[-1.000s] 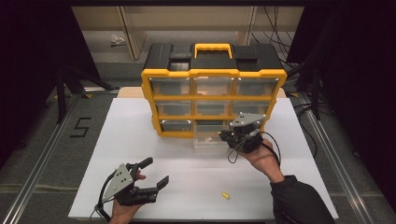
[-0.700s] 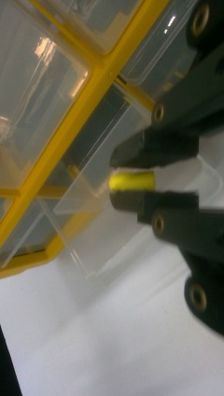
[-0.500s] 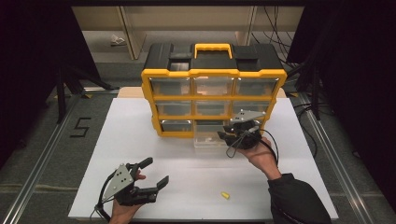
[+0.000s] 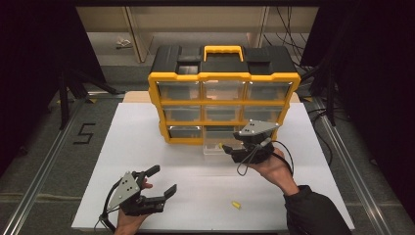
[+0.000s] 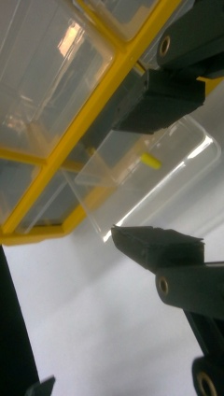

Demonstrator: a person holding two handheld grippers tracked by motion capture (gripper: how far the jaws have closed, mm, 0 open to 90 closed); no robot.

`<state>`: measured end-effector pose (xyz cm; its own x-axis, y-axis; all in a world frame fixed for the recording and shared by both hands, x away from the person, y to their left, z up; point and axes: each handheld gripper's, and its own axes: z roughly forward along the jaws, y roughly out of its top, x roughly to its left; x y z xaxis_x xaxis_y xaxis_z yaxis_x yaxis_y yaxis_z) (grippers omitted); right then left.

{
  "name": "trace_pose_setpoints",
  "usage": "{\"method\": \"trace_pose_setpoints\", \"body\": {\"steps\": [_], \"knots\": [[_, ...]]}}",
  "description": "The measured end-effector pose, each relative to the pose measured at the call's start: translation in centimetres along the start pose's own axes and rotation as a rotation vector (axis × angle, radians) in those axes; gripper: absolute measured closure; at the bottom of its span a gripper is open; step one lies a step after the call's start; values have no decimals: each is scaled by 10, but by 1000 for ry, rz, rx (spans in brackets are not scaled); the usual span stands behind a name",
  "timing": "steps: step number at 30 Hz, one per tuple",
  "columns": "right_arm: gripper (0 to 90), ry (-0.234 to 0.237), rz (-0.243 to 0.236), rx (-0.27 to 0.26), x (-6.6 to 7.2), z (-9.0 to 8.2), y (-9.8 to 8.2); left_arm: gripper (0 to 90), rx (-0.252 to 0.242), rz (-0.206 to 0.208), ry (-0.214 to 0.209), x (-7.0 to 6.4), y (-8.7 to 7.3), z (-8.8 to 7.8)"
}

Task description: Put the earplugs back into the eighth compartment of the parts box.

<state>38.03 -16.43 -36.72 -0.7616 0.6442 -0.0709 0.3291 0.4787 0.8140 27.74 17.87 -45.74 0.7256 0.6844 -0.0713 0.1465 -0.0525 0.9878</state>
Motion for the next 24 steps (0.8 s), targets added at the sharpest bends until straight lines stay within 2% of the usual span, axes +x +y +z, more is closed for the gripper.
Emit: {"method": "trace_pose_setpoints", "body": {"steps": [9,24], "knots": [[380,21,6,-27,8,-12,-5,166,-2,1,-1,0,0,0],[353,43,-1,-30,20,-20,-18,166,-6,3,-1,0,0,0]]}}
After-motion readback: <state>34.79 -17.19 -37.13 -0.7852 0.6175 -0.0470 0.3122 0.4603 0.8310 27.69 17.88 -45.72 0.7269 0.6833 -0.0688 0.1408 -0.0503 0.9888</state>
